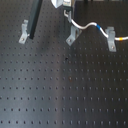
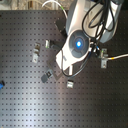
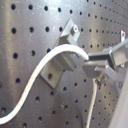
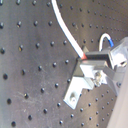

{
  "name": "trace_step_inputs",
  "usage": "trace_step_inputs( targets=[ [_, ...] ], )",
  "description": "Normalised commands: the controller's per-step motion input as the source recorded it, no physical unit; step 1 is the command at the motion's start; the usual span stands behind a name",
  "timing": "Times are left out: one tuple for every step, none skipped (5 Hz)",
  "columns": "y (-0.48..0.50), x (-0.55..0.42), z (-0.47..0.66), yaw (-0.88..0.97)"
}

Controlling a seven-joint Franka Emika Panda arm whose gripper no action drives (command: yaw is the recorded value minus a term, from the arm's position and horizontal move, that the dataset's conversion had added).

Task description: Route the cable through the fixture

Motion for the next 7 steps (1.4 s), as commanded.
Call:
trace_step_inputs(
  targets=[
    [-0.028,0.352,0.02,0.38],
    [-0.038,0.375,0.10,0.47],
    [-0.136,-0.266,0.12,0.00],
    [0.037,-0.441,0.01,-0.14],
    [0.109,-0.055,0.02,0.00],
    [0.012,0.023,0.00,0.00],
    [-0.150,-0.231,0.32,-0.01]
  ],
)
